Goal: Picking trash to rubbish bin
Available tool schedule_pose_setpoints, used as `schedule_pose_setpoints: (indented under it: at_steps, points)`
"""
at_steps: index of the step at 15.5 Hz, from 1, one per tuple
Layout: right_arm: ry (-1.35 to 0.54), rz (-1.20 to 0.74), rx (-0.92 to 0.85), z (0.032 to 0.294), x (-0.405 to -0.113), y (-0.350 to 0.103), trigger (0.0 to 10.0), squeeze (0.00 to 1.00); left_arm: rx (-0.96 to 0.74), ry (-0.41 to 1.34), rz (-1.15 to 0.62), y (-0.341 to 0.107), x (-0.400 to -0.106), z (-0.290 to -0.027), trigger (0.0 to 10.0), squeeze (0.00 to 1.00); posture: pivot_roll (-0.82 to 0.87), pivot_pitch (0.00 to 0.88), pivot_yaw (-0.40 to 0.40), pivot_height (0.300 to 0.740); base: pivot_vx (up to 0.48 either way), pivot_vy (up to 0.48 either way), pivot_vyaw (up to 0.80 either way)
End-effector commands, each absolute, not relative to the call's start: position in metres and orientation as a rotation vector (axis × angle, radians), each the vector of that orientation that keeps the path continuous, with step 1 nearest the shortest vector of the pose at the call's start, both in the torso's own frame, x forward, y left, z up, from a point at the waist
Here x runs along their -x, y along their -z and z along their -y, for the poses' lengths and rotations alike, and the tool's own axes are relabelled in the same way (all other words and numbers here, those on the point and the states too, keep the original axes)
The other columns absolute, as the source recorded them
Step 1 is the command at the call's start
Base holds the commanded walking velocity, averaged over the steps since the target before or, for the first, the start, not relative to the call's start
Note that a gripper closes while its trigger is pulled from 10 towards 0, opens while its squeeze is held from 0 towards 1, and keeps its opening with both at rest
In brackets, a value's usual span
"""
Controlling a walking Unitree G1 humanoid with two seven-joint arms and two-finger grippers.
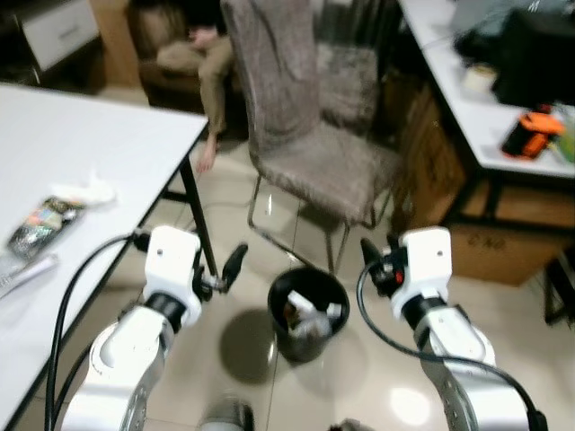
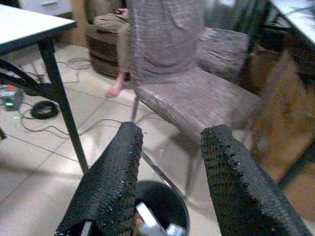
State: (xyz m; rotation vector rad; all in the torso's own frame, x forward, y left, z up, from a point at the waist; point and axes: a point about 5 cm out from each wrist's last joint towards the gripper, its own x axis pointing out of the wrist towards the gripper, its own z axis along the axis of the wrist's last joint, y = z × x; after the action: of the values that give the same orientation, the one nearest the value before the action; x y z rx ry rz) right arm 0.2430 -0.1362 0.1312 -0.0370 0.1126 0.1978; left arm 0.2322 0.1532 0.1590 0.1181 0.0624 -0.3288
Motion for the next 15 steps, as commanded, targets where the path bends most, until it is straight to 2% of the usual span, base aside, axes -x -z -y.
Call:
schedule_pose_setpoints:
  at_steps: [1, 9, 11, 13, 15]
  points:
    - [-0.183, -0.097, 0.038, 0.138, -0.242, -0.134, 10.0, 0.0, -0.136, 0.326, -0.063, -0.162, -0.232, -0.154, 10.0, 0.0, 0.01, 0.07, -0.031, 0.74, -0.364, 0.0, 0.0]
    - [-0.217, 0.015, -0.032, 0.131, -0.245, -0.154, 10.0, 0.0, -0.144, 0.301, -0.019, -0.181, -0.233, -0.159, 10.0, 0.0, 0.02, 0.062, -0.041, 0.74, -0.365, 0.0, 0.0]
    - [-0.224, 0.019, -0.015, 0.129, -0.245, -0.155, 10.0, 0.0, -0.143, 0.291, -0.015, -0.183, -0.233, -0.16, 10.0, 0.0, 0.02, 0.059, -0.041, 0.74, -0.366, 0.0, 0.0]
    - [-0.203, 0.043, 0.1, 0.128, -0.246, -0.155, 10.0, 0.0, -0.121, 0.259, -0.004, -0.185, -0.233, -0.163, 10.0, 0.0, 0.02, 0.056, -0.043, 0.74, -0.326, 0.0, 0.0]
    - [-0.197, 0.043, 0.127, 0.127, -0.247, -0.152, 10.0, 0.0, -0.111, 0.207, -0.003, -0.183, -0.234, -0.167, 10.0, 0.0, 0.02, 0.053, -0.048, 0.74, 0.0, 0.0, 0.0]
